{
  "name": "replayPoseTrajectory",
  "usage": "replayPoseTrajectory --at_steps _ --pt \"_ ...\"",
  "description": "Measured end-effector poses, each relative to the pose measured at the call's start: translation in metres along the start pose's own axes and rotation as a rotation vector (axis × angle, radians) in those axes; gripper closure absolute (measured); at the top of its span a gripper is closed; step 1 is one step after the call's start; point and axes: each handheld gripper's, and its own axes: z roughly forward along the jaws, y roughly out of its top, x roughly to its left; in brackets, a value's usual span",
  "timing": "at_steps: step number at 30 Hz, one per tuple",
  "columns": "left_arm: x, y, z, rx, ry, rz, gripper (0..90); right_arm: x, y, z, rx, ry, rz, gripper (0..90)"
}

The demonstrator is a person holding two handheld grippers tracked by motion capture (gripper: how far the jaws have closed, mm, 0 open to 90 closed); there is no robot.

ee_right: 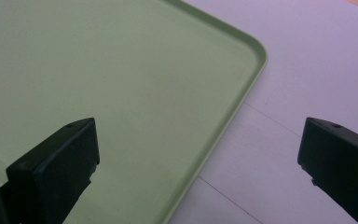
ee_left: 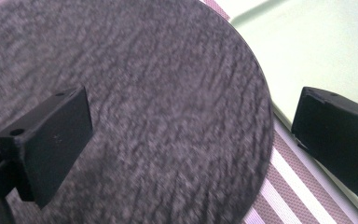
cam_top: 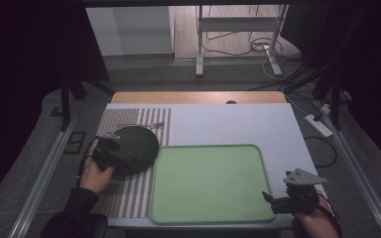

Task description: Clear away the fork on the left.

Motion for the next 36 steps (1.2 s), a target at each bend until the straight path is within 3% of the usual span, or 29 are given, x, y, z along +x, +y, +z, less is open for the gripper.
replayPoseTrajectory --at_steps 12,36 --pt "0.012 0.017 0.012 0.028 0.072 0.007 0.0 0.0 0.0 0.0 0.004 0.002 -0.002 0.0" --pt "0.059 0.05 0.031 0.009 0.098 -0.065 0.0 0.0 0.0 0.001 0.008 0.01 -0.006 0.0"
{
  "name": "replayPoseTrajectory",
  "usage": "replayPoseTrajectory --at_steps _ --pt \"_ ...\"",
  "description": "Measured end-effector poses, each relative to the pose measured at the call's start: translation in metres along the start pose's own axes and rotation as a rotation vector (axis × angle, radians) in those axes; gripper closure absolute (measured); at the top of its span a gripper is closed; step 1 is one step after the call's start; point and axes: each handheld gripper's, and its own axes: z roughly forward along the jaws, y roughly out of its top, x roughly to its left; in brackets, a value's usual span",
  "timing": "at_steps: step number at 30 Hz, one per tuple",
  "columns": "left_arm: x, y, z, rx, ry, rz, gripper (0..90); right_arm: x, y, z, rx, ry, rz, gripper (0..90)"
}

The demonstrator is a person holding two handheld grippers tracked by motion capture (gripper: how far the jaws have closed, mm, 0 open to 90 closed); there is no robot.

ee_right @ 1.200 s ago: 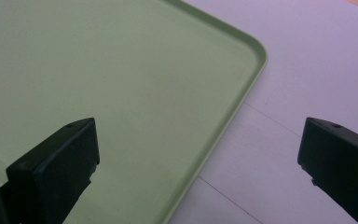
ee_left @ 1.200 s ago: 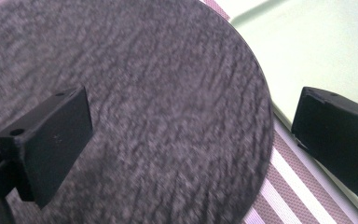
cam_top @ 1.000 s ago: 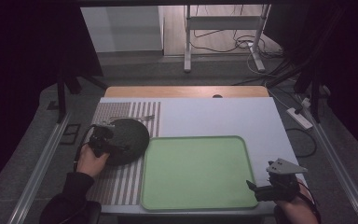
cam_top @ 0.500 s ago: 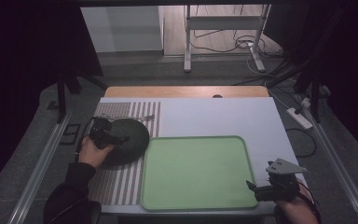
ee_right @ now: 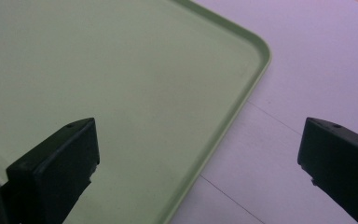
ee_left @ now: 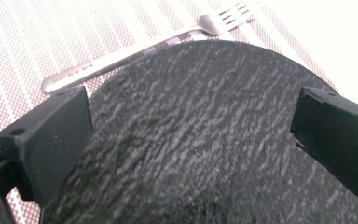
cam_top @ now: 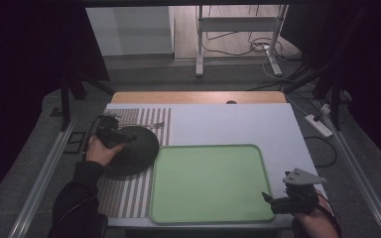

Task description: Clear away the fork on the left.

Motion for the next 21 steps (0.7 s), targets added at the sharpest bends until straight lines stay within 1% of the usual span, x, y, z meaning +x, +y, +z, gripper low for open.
replayPoseTrajectory --at_steps 4,9,13,15,17,19,21 --pt "0.005 0.006 0.004 0.006 0.011 0.0 0.0 0.0 0.0 0.0 0.0 0.001 -0.001 0.0" --pt "0.012 0.015 0.01 0.012 0.01 0.0 0.0 0.0 0.0 0.0 0.0 0.002 -0.004 0.0" --pt "0.015 0.022 0.016 0.024 0.003 0.005 2.5 0.0 0.0 0.0 0.002 0.0 -0.007 0.0" --pt "0.016 0.024 0.018 0.031 0.006 0.01 4.0 0.0 0.0 0.0 0.002 0.0 -0.007 0.0" --pt "0.017 0.027 0.021 0.042 0.008 0.017 7.5 0.0 0.0 0.0 0.001 0.001 -0.006 0.0" --pt "0.018 0.03 0.022 0.046 0.016 0.021 12.8 0.0 0.0 0.0 0.002 0.001 -0.007 0.0" --pt "0.022 0.032 0.022 0.047 0.015 0.014 24.5 0.0 0.0 0.0 0.001 0.001 -0.006 0.0"
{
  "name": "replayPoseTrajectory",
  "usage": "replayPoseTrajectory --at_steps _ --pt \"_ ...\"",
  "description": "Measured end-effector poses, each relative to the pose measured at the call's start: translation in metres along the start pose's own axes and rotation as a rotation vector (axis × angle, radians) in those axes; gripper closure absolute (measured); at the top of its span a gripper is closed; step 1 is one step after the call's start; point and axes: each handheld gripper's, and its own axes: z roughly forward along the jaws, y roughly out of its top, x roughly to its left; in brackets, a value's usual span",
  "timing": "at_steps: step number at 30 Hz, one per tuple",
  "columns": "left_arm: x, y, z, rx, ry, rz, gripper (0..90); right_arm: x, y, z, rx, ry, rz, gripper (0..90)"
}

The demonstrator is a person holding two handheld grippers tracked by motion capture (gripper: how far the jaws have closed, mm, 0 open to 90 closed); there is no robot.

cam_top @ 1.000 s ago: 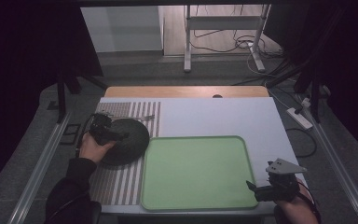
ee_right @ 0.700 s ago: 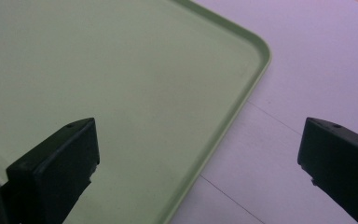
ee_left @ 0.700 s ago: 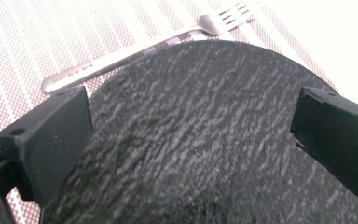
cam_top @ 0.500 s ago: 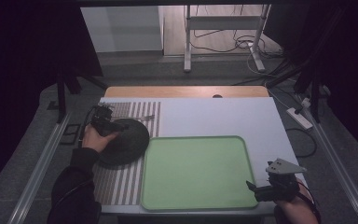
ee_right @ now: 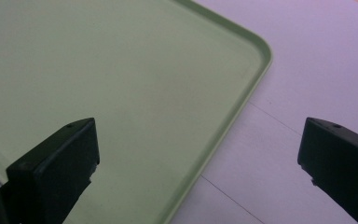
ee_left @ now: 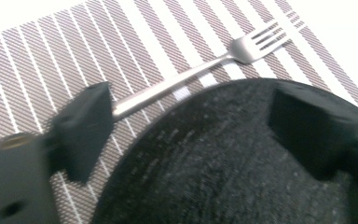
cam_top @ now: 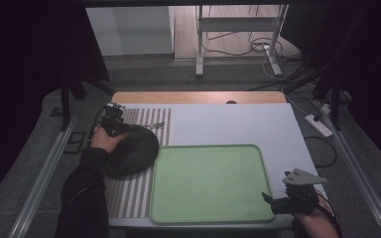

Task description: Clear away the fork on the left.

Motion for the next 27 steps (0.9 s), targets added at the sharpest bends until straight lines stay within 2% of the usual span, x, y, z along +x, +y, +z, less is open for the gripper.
replayPoseTrajectory --at_steps 4,7,8,10,11,15,20,23,27 --pt "0.009 0.005 0.0 -0.009 0.006 -0.026 44.2 0.0 0.0 0.0 0.0 0.0 -0.002 0.0" --pt "0.016 0.008 0.003 0.011 0.03 -0.044 63.9 0.0 0.0 0.0 0.0 0.001 -0.003 0.0" --pt "0.018 0.008 0.004 0.016 0.032 -0.048 74.2 0.0 0.0 0.0 -0.001 0.001 -0.004 0.0" --pt "0.022 0.009 0.008 0.043 0.051 -0.048 84.9 0.0 0.0 0.0 -0.001 0.002 -0.006 0.0" --pt "0.023 0.009 0.011 0.057 0.075 -0.046 88.6 0.0 0.0 0.0 -0.002 0.003 -0.006 0.0" --pt "0.031 0.011 0.017 0.07 0.097 -0.067 88.8 0.0 0.0 0.0 -0.002 0.003 -0.007 0.0" --pt "0.042 0.012 0.028 0.107 0.16 -0.074 88.8 0.0 0.0 0.0 -0.003 0.004 -0.01 0.0" --pt "0.049 0.009 0.03 0.104 0.156 -0.101 88.8 0.0 0.0 0.0 -0.003 0.005 -0.009 0.0" --pt "0.05 0.005 0.025 0.126 0.141 -0.096 88.8 0.0 0.0 0.0 -0.001 0.005 -0.01 0.0"
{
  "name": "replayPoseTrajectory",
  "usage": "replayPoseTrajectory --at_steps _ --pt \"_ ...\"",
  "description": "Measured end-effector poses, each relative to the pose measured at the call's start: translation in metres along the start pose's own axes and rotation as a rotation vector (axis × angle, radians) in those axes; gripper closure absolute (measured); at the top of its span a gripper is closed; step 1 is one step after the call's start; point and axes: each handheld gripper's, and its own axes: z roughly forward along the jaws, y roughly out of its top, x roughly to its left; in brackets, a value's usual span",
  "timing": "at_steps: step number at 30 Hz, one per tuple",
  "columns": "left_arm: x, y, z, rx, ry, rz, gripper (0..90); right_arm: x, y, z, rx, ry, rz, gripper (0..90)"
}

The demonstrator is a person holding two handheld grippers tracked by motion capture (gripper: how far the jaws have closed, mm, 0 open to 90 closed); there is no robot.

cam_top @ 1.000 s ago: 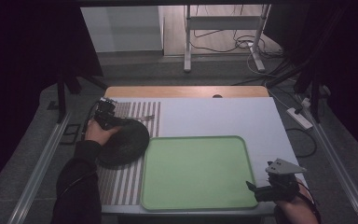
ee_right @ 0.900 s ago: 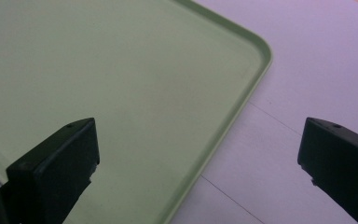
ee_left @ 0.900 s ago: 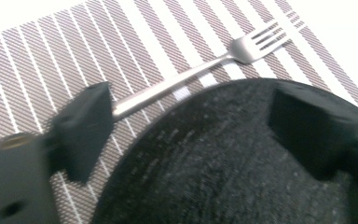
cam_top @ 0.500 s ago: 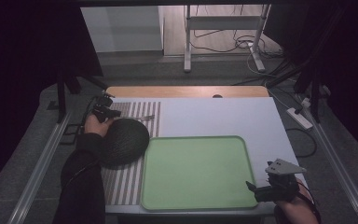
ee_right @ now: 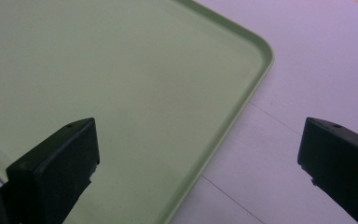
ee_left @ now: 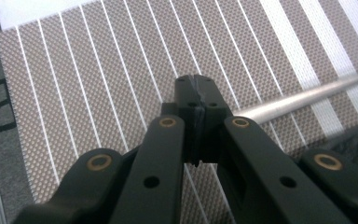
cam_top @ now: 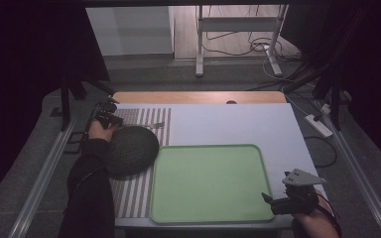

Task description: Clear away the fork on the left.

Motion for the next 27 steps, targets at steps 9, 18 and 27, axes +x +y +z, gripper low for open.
replayPoseTrajectory --at_steps 9,18,27 --pt "0.001 -0.008 -0.01 0.105 -0.071 0.068 88.8 0.001 0.0 0.0 -0.002 0.001 -0.01 0.0" --pt "0.002 -0.007 -0.012 0.11 -0.079 0.074 88.7 0.001 0.0 0.0 0.002 0.001 -0.014 0.0" --pt "-0.003 0.006 -0.021 -0.036 -0.127 0.0 38.7 0.002 0.0 0.001 0.005 0.003 -0.02 0.0"
